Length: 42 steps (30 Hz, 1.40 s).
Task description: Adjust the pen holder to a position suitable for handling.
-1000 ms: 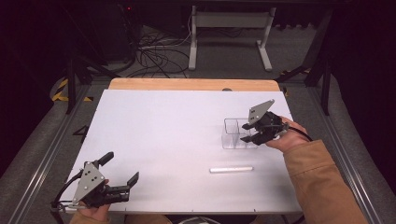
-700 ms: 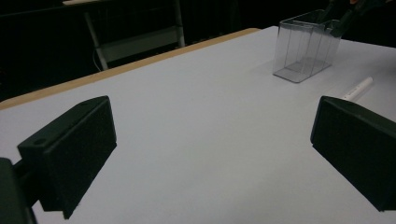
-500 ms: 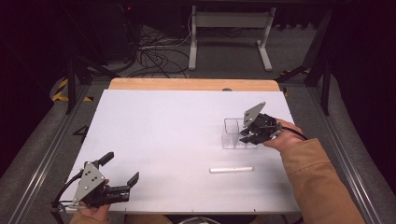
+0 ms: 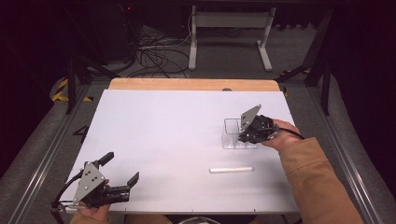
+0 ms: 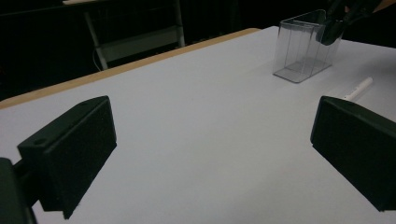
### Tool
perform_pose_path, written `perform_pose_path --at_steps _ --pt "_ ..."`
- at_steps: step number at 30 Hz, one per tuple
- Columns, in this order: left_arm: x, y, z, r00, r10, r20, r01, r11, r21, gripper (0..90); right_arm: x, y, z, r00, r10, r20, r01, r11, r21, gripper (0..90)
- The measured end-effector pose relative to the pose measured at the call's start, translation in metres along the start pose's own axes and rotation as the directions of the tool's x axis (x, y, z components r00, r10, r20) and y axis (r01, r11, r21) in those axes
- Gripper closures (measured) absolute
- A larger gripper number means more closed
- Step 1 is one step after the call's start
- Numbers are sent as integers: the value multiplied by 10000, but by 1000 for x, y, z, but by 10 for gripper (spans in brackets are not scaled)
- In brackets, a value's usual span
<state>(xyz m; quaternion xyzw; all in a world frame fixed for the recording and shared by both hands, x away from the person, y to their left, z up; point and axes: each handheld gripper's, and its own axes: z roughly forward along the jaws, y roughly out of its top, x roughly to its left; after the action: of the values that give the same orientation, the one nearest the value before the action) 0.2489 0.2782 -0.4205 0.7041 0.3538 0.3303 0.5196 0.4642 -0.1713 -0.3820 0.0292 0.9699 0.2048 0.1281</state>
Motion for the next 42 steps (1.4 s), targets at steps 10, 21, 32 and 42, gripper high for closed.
perform_pose_path --at_steps 10,21,32,42 --pt "0 0 0 10000 1 -7 -1 10000 3 10 1 1 -4 9993 -362 9 362 9993 -124 849" --pt "0 0 0 9999 92 53 -92 10000 32 10 10 23 -18 9975 -698 114 705 9939 -844 864" --pt "-1 -1 1 9999 37 110 -38 10000 69 10 22 81 -3 9946 -993 -303 961 9910 -927 869" --pt "0 -1 1 9999 27 153 -28 10000 51 10 36 126 27 9887 -1227 -858 1177 9911 -616 873"
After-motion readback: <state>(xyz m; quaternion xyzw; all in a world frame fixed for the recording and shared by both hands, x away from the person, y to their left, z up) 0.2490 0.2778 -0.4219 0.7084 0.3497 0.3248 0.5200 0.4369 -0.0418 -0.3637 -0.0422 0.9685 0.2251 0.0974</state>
